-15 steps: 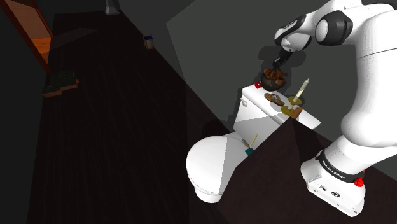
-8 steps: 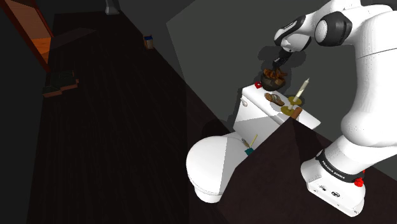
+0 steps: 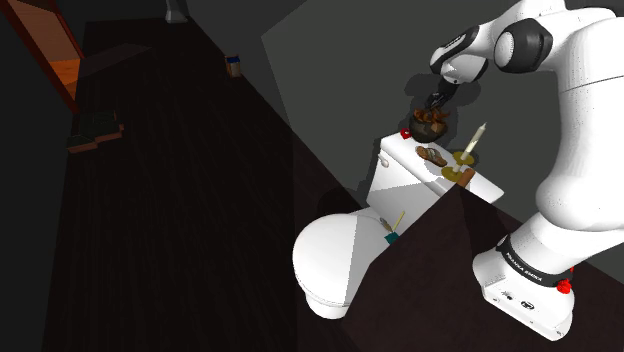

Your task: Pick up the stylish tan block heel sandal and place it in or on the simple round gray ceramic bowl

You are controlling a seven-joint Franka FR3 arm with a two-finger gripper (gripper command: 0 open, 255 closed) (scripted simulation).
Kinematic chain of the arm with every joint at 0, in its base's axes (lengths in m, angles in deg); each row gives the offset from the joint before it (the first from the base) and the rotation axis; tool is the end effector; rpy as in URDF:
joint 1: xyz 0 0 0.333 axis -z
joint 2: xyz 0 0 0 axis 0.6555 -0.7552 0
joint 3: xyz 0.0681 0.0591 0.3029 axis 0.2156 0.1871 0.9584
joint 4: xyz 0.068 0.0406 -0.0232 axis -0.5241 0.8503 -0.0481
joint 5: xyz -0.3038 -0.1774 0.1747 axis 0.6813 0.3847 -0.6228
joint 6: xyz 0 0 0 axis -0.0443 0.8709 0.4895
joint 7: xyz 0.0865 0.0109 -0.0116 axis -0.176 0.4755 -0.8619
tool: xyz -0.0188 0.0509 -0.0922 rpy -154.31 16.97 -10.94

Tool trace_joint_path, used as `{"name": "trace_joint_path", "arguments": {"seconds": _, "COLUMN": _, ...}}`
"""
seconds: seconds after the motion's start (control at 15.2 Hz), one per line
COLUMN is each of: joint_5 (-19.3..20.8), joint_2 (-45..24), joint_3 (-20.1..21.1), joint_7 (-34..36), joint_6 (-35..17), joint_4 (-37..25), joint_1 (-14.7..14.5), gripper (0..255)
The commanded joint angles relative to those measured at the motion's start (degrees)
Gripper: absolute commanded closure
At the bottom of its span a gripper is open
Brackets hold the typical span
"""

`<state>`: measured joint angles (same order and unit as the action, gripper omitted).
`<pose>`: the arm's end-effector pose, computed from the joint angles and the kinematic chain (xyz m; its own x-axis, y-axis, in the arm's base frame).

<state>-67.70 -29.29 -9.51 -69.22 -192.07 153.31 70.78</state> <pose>0.5152 -0.5201 0.2311 0.9640 -0.1788 0.1970 -0.1945 -0.9789 0.0634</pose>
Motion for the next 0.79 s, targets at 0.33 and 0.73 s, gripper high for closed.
{"name": "trace_joint_path", "arguments": {"seconds": 0.33, "joint_5": 1.6, "joint_2": 6.0, "joint_3": -1.7, "joint_7": 0.5, "joint_6": 2.9, "joint_4": 3.1, "joint_1": -1.2, "gripper": 0}}
{"name": "trace_joint_path", "arguments": {"seconds": 0.73, "joint_5": 1.6, "joint_2": 5.9, "joint_3": -1.7, "joint_7": 0.5, "joint_6": 2.9, "joint_4": 3.1, "joint_1": -1.2, "gripper": 0}}
